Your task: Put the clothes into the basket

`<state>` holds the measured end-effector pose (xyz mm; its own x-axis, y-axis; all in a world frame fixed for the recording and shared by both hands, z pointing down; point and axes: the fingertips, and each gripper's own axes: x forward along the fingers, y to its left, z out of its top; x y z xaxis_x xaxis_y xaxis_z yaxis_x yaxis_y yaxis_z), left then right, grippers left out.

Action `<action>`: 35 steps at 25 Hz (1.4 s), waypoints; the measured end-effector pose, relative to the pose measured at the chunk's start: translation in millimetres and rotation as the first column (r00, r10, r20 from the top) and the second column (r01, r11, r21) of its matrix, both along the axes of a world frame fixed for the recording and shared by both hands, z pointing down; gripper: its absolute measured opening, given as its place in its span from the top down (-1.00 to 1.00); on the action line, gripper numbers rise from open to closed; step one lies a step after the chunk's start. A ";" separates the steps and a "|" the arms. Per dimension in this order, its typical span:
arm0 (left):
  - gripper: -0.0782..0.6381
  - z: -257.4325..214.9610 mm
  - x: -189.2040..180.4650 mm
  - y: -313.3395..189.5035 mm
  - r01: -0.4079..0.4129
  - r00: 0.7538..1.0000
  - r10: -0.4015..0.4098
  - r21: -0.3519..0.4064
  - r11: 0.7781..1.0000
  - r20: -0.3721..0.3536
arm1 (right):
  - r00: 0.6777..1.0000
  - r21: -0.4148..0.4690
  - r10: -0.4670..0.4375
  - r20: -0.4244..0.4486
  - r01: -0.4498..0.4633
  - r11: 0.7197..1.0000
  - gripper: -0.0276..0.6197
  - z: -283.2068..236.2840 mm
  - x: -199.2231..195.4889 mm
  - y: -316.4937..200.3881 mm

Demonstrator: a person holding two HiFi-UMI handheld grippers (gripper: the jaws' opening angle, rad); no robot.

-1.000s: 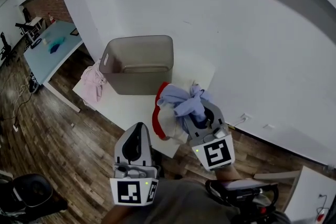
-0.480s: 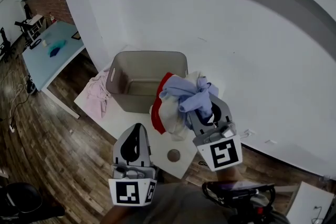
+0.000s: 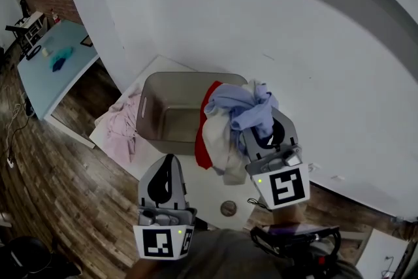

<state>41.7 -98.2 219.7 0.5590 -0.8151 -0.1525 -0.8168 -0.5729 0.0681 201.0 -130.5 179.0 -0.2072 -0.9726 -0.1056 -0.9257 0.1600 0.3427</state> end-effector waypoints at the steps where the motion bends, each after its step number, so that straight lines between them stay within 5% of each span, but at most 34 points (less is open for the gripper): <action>1: 0.76 2.5 -2.8 -8.8 0.003 1.000 -0.003 -0.008 1.000 -0.001 | 1.000 -0.011 0.001 -0.008 -0.001 1.000 0.62 3.3 -0.5 -10.8; 5: 0.76 17.1 -11.3 -39.2 0.015 1.000 -0.015 -0.059 0.998 -0.012 | 0.999 -0.117 -0.010 -0.038 0.006 0.993 0.61 31.6 -5.8 -49.8; 9: 0.76 37.2 -14.8 -60.1 0.014 0.999 -0.018 -0.123 0.992 -0.029 | 0.996 -0.290 -0.020 -0.090 -0.007 0.957 0.49 77.2 -8.1 -79.8; 12: 0.76 51.3 -16.2 -75.2 0.010 0.999 -0.015 -0.150 0.989 -0.034 | 0.992 -0.347 -0.027 -0.120 -0.016 0.938 0.28 99.4 -9.9 -96.0; 17: 0.76 64.1 -15.5 -86.8 -0.001 0.999 -0.006 -0.176 0.984 -0.040 | 0.991 -0.444 -0.055 -0.122 -0.004 0.896 0.24 122.7 -7.6 -102.8; 35: 0.76 53.2 4.9 -49.0 -0.083 0.996 0.077 -0.136 0.987 -0.049 | 0.972 -0.615 -0.147 -0.185 0.003 0.789 0.14 154.8 0.5 -34.8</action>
